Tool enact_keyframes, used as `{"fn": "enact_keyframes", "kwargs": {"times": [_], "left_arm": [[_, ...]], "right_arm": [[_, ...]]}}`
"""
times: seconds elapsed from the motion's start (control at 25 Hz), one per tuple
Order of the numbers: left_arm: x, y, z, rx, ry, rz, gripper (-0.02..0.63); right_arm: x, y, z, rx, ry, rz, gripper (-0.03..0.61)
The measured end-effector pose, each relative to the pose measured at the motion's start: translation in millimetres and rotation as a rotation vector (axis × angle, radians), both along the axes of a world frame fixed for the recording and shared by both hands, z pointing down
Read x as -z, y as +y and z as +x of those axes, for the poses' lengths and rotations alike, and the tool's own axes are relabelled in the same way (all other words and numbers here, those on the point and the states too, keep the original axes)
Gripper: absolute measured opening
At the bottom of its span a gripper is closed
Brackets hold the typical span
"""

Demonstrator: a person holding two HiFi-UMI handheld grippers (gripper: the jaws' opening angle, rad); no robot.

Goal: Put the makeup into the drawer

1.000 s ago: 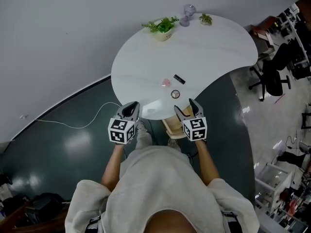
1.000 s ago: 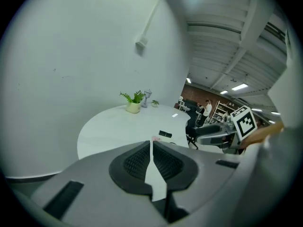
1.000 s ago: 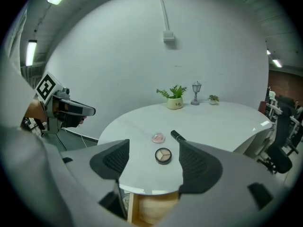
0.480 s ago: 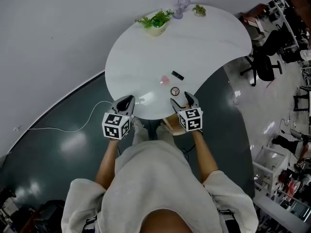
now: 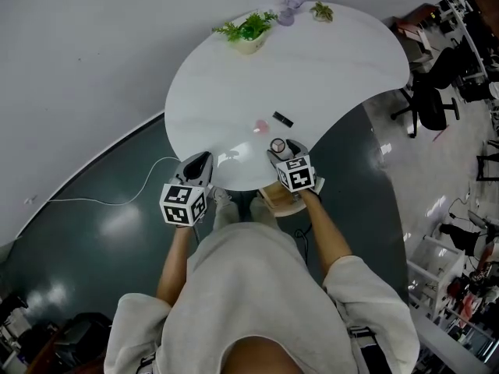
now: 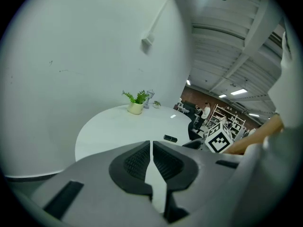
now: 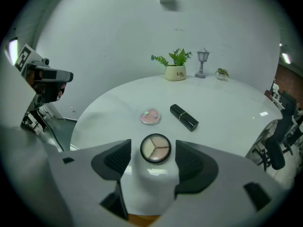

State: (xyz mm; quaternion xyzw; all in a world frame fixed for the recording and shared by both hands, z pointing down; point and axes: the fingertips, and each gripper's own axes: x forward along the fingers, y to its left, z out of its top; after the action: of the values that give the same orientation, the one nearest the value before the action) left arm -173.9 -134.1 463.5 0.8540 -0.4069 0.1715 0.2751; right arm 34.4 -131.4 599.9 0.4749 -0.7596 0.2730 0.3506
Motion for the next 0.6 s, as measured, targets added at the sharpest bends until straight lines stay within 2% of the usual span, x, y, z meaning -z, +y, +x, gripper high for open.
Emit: {"fn": "enact_keyframes", "kwargs": {"times": [0.16,0.28,0.6], "left_arm": [[-1,1,-2,0.017,-0.019,-0.001,0.023],[-3,1,-6,0.024,-0.029,-0.005,0.023],[-2,3,0,-0.001,-0.034,-0.004,0.023]], "right_arm": [[-10,-4,2,0.017,0.008,-0.022,0.266],[-13,-9,2,0.015,0.026,-0.026,0.21],[2,-4,4,0.001,0.007,0.011,0.209]]}}
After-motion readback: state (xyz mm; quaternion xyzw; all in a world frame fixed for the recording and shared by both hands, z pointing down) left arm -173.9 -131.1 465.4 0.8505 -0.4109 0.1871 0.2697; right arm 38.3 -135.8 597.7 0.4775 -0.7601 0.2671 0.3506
